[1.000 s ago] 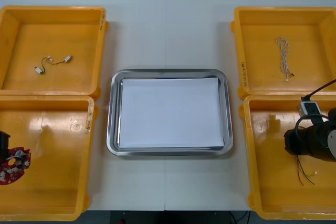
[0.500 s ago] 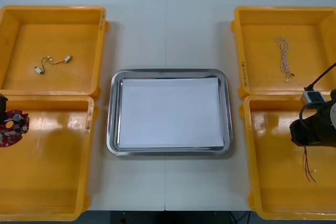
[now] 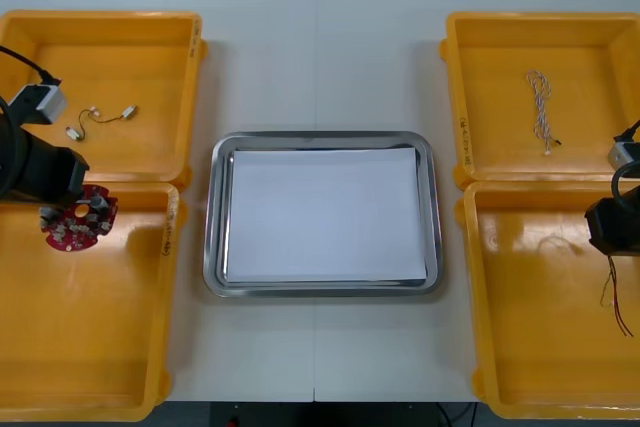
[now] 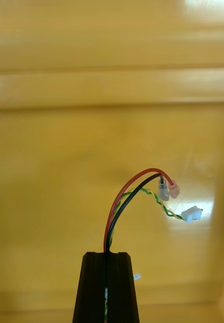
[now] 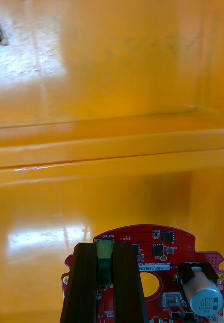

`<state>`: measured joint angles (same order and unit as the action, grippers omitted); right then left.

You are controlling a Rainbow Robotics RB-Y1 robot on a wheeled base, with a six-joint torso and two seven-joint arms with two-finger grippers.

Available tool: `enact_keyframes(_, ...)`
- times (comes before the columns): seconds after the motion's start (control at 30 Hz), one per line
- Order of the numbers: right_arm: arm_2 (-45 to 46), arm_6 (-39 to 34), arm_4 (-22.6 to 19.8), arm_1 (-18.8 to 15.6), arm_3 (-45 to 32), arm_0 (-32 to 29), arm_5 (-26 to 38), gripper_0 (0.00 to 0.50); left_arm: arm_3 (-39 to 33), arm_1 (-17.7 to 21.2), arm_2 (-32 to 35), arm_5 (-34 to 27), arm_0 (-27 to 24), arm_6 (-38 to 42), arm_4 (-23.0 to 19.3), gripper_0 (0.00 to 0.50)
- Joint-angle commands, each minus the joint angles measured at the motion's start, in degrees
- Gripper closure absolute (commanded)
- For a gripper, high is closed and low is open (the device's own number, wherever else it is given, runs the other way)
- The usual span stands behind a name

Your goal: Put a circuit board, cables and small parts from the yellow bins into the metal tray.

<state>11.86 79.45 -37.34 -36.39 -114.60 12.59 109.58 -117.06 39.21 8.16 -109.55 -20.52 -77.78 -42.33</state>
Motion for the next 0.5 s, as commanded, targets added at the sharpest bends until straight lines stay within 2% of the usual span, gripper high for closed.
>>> enact_keyframes(0.03, 5.0, 1.9, -1.5, 0.4, -3.8, 3.1, 0.4, 0.500, -2.1, 2.4, -3.8, -0.4, -5.2, 12.7, -3.8, 0.500)
enact_keyframes(0.13, 6.4, 2.2, -2.4, -0.2, -4.8, 3.3, 0.4, 0.500, -2.4, 2.4, -6.6, -0.4, -7.5, 14.9, -5.3, 0.500)
enact_keyframes(0.37, 7.9, 1.8, -4.1, -2.6, -5.6, 3.3, 0.4, 0.500, -2.5, 1.7, -12.6, -0.4, -11.1, 16.3, -5.2, 0.500)
enact_keyframes(0.5, 8.5, 1.3, -8.1, -5.6, -5.7, 3.3, 0.4, 0.500, -2.5, 1.1, -16.8, -0.4, -13.2, 18.8, -5.2, 0.500)
